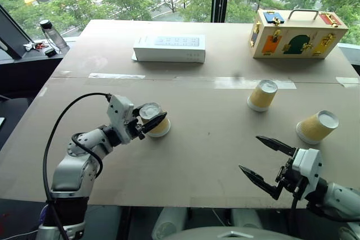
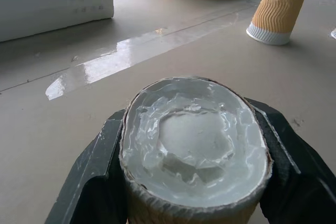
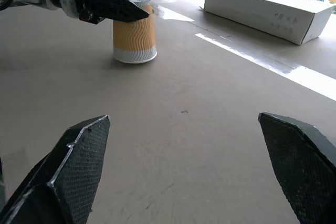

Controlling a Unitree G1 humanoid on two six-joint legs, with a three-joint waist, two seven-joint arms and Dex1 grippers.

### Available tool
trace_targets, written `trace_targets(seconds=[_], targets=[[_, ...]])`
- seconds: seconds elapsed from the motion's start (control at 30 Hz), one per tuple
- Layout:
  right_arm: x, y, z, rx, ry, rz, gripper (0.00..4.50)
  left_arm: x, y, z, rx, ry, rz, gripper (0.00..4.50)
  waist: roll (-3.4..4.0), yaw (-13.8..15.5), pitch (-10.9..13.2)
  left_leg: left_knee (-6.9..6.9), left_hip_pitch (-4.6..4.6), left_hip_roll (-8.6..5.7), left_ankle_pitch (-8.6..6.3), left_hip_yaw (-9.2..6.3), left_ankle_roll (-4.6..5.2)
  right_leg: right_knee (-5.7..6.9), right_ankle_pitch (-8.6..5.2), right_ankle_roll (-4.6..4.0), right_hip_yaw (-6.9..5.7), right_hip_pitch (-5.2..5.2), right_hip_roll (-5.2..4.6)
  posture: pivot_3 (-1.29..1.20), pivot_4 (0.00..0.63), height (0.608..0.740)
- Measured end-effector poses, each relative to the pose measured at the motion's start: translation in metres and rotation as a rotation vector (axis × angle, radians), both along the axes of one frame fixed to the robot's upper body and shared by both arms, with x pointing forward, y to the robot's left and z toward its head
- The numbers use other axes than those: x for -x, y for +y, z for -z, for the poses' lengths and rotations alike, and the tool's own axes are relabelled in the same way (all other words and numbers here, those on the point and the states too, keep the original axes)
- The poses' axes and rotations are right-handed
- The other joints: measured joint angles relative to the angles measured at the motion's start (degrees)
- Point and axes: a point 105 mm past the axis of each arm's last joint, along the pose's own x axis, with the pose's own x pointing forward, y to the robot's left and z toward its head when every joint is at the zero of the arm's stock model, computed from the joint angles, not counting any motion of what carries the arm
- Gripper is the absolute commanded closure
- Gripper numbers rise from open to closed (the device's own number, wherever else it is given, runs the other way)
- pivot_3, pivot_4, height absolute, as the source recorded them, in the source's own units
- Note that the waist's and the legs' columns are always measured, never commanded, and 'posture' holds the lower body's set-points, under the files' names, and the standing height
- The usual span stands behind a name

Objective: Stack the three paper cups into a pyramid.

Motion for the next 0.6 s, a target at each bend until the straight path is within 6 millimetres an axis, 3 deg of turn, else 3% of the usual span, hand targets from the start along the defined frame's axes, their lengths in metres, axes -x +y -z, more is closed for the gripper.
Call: trace_targets(seconds=[0.13,0.23,0.4,0.53,0.6], targets=[[0.003,0.000,-0.002,0.011,-0.014,0.050,0.00,-0.013,-0.037,-0.012,0.019,-0.013,0.176,2.18,0.02,-0.11,-0.01,0.02,0.01,-0.04,0.00,0.03,0.00,0.01,0.00,0.00,0.03,0.00,0.00,0.00,0.150,0.740],[0.004,-0.003,-0.001,0.016,-0.011,0.090,0.00,-0.016,-0.055,-0.003,0.020,0.019,0.261,2.18,0.02,-0.59,-0.01,0.03,0.02,-0.02,0.00,0.09,0.00,0.01,0.01,0.01,0.13,-0.02,0.03,0.00,0.150,0.740],[0.008,-0.009,-0.003,0.031,-0.017,0.159,0.00,-0.017,-0.065,0.015,-0.020,0.023,0.343,2.18,0.05,-0.60,-0.04,0.03,0.05,-0.01,0.00,0.07,0.00,0.02,0.00,0.01,0.12,0.01,0.04,0.00,0.150,0.740],[0.010,-0.009,-0.005,0.028,-0.025,0.186,0.00,-0.017,-0.068,0.027,-0.044,0.017,0.387,0.29,0.14,-0.18,-0.09,0.05,0.08,-0.01,0.00,0.07,0.00,0.02,0.00,0.02,0.13,0.05,0.03,0.00,0.150,0.740],[0.010,-0.009,-0.006,0.022,-0.026,0.196,0.00,-0.017,-0.068,0.034,-0.032,0.038,0.385,0.07,0.11,-0.20,-0.07,0.05,0.05,-0.01,0.00,0.03,0.00,0.02,0.00,0.01,0.10,0.03,0.04,0.00,0.150,0.740]])
